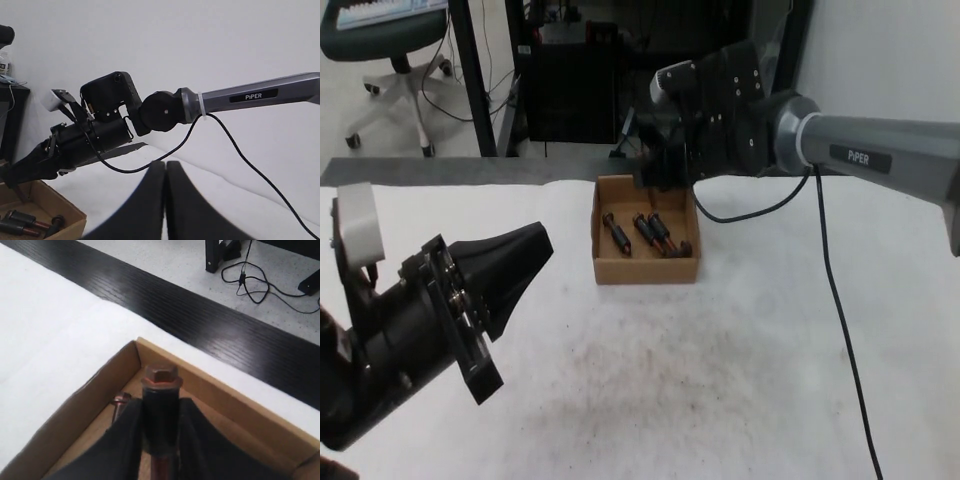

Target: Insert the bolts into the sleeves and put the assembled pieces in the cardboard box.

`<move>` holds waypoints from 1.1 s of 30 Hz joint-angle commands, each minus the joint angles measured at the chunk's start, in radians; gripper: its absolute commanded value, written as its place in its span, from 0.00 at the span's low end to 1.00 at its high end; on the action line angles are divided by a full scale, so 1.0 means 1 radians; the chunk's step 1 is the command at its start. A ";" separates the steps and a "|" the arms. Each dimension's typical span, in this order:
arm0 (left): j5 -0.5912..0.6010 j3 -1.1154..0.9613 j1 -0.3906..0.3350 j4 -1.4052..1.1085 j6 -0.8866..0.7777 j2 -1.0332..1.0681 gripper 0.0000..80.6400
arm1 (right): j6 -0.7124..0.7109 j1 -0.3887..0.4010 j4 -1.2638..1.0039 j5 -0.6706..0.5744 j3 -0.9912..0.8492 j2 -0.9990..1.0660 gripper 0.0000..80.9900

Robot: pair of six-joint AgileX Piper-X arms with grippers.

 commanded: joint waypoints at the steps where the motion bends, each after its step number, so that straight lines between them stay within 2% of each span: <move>1: -0.014 0.000 0.002 -0.011 -0.002 -0.012 0.00 | -0.035 -0.006 0.035 -0.017 -0.010 -0.004 0.01; 4: -0.014 0.000 0.002 -0.011 -0.002 -0.012 0.00 | -0.076 -0.006 0.063 -0.017 -0.010 -0.004 0.01; 16: -0.014 0.000 0.002 -0.011 -0.002 -0.012 0.00 | -0.076 -0.006 0.063 -0.035 -0.010 -0.004 0.00; 19: -0.014 0.000 0.002 -0.011 -0.002 -0.012 0.00 | -0.076 -0.006 0.063 -0.072 -0.010 -0.004 0.10; 23: -0.014 0.000 0.002 -0.011 -0.002 -0.012 0.00 | -0.072 -0.006 0.063 -0.070 -0.010 -0.004 0.32; 25: -0.014 0.000 0.002 -0.011 -0.002 -0.012 0.00 | -0.061 -0.006 0.063 -0.070 -0.010 -0.004 0.39; 33: -0.014 0.000 0.002 -0.011 -0.002 -0.012 0.00 | -0.042 -0.006 0.063 -0.075 -0.010 -0.006 0.40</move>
